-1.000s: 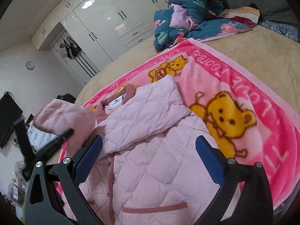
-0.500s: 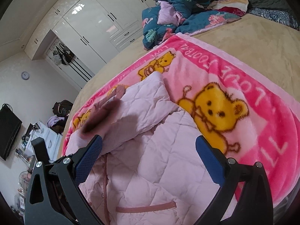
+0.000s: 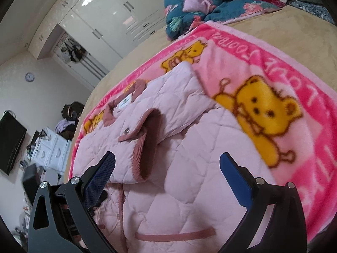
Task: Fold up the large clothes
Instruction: 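Carry the sleeve across the jacket front and open the left tool, then grasp the mauve-trimmed front edge with the right tool and lay it over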
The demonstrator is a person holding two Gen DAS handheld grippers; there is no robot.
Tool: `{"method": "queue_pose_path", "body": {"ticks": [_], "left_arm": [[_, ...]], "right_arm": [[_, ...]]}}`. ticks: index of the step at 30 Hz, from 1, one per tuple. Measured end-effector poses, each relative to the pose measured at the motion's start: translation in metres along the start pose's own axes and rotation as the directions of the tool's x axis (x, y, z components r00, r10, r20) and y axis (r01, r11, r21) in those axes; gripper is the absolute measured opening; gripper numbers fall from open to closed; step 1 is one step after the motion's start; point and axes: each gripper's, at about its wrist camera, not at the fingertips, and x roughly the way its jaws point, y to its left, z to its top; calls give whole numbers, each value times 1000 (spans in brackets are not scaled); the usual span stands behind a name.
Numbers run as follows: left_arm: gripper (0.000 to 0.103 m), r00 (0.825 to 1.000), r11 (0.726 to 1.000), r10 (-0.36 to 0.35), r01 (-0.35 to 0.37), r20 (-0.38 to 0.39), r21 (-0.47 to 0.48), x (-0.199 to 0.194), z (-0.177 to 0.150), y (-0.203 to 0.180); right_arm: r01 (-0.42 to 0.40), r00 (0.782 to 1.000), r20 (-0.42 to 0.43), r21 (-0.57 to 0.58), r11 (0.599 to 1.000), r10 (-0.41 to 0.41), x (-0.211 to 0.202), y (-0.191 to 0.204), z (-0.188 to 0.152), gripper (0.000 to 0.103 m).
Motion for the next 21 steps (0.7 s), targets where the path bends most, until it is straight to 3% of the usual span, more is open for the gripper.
{"method": "queue_pose_path", "body": {"ticks": [9,19,21], "left_arm": [[94,997,978,62,-50,51,-203,-30,5,79],[94,992,931,106,-75,67,-356,-31,-5,158],[94,992,923,104,-69,72,-378,-27,-6,171]], "right_arm": [[-47,994,-97,-27,999,44,49,38,-13,99],[-51,988,-146,48,998,57,94,46,-18,98],[-48,988,-145,51,998,55,100,46,-17,90]]}}
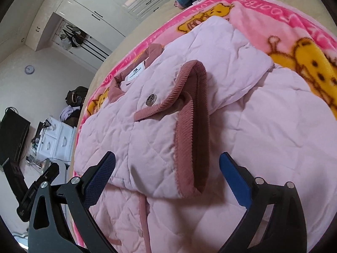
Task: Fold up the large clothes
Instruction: 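Grasp the mauve-trimmed front edge with the right tool and lay it over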
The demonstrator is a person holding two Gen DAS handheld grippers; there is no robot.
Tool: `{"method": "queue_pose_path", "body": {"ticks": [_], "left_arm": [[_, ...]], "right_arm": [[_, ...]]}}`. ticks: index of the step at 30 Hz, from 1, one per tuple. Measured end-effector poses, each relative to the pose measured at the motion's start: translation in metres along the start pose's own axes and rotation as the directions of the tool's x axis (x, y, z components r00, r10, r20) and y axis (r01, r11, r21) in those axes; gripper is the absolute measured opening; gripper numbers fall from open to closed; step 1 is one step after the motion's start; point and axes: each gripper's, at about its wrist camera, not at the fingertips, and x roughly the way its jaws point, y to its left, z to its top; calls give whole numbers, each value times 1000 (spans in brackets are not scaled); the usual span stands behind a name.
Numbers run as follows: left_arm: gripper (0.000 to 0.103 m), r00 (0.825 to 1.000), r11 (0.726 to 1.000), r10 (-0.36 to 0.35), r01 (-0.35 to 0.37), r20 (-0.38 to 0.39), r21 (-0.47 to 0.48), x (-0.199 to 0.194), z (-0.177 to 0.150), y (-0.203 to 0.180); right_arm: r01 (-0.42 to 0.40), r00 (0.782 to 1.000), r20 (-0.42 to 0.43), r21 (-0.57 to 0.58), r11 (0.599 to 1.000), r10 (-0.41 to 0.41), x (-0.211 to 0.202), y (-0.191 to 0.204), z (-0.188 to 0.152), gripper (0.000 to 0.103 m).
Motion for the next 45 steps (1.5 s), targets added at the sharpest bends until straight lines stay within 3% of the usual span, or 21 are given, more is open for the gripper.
{"method": "queue_pose_path", "body": {"ticks": [4,8,12,19,23,29,35,40,45], "left_arm": [[94,1000,1000,6,-6,22,-17,11,4,15],[94,1000,1000,-8,9,27,-22,23,3,23],[94,1000,1000,-12,13,27,-16,28,10,28],[94,996,996,-47,53,78,-71,26,27,36],[94,996,995,-55,60,71,-80,36,26,32],[94,997,996,-43,48,57,-80,46,23,35],[93,998,998,-40,42,38,-54,54,22,32],[76,999,999,-48,48,22,-12,59,18,24],[50,998,997,-67,67,-15,48,68,12,11]], "right_arm": [[4,1000,6,3,1000,-4,9,-1,1,67],[4,999,37,-52,999,-2,6,2,1,33],[15,995,97,-168,986,2,-7,23,5,21],[0,979,190,-365,931,74,-39,83,46,18],[50,963,257,-452,890,76,-44,109,75,18],[134,958,286,-473,871,7,-18,103,94,18],[156,962,268,-422,893,-41,0,81,87,18],[166,969,236,-390,906,-75,9,63,82,20],[181,970,220,-367,912,-104,13,51,76,32]]}}
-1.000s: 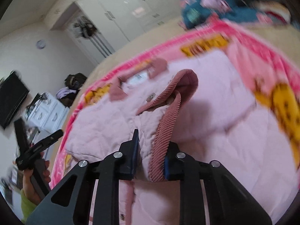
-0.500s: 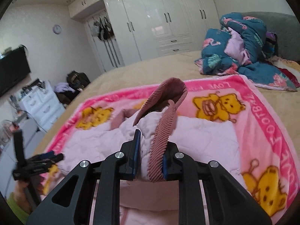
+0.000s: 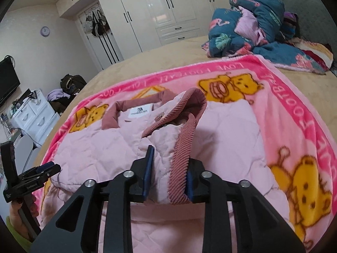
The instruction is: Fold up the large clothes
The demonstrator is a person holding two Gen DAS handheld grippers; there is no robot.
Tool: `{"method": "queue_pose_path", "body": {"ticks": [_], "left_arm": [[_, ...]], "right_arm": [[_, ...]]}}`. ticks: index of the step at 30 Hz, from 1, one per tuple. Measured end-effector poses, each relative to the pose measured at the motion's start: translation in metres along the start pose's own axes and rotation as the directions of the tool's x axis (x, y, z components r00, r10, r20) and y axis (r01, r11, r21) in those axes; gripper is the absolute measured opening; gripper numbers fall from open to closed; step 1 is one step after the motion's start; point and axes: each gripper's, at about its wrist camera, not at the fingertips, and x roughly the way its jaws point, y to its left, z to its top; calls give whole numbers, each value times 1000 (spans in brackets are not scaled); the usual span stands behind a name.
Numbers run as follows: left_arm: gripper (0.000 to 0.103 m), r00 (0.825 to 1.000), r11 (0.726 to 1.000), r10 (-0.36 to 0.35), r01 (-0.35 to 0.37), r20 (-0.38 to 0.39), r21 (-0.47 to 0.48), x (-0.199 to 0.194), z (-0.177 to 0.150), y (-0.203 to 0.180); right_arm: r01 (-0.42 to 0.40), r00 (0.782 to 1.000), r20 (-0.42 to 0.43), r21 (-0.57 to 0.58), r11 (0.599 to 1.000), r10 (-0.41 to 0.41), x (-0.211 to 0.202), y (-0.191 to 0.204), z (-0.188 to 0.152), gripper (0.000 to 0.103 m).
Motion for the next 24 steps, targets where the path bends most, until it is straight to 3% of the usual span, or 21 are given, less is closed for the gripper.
{"method": "queue_pose_path", "body": {"ticks": [4,9,14,19,24], "left_arm": [[46,999,999,-38,38,-39,-13,10,-4,-1],[46,996,1000,-27,27,-86,-6,19,-9,-1],[47,994,1000,7,-6,-109,14,27,-14,-4],[47,994,1000,10,-8,-111,17,27,-15,-4],[47,994,1000,11,-9,-111,18,27,-14,-2]], "right_arm": [[28,1000,-2,12,1000,-28,-2,-6,-4,37],[79,996,38,-1,997,-79,-16,-5,-1,47],[64,997,55,-76,995,-60,-22,15,8,57],[20,1000,8,-180,983,-19,-7,54,12,71],[5,998,-60,-280,960,-23,20,88,4,72]]}}
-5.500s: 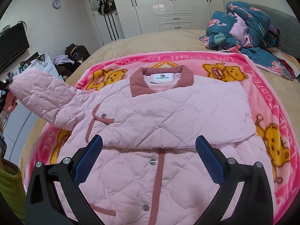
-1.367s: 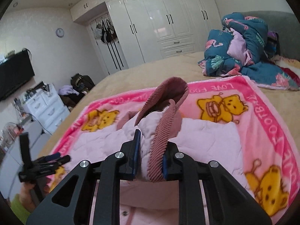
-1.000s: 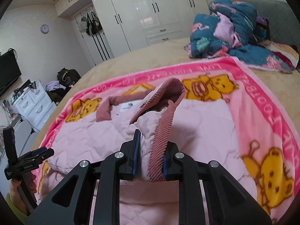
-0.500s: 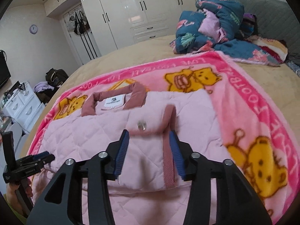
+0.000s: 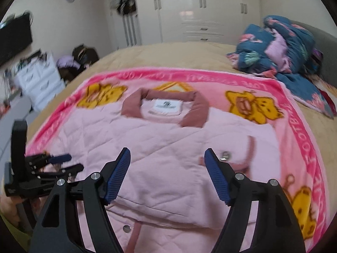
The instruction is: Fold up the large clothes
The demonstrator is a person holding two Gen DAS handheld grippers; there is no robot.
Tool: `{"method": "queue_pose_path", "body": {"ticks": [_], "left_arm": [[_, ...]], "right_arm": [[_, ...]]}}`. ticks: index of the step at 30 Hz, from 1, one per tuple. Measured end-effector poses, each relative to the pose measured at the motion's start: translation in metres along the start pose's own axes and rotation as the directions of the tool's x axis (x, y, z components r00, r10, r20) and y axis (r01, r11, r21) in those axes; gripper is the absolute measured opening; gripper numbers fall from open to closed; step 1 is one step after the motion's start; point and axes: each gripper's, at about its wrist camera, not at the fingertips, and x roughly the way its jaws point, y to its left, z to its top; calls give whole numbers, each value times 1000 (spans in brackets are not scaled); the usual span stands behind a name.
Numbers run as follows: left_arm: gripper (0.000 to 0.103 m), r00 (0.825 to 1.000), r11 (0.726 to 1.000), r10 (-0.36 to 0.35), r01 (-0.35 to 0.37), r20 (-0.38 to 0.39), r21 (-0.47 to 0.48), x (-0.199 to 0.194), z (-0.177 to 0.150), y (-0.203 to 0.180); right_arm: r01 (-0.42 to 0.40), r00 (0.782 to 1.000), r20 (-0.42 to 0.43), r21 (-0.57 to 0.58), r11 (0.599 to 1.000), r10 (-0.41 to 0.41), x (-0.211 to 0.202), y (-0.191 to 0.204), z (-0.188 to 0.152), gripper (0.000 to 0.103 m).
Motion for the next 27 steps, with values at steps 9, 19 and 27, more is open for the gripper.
{"method": "queue_pose_path", "body": {"ticks": [9,19,27], "left_arm": [[47,1000,1000,-4,4,1,-5,0,-1,1],[48,1000,1000,-9,9,-1,-8,-3,1,-1],[71,1000,1000,-17,17,16,3,-19,6,-7]], "right_arm": [[28,986,-164,-13,1000,-30,57,13,-27,78],[-1,990,-138,22,1000,4,53,9,-37,88],[-16,996,-81,79,997,22,19,-4,-33,99]]}}
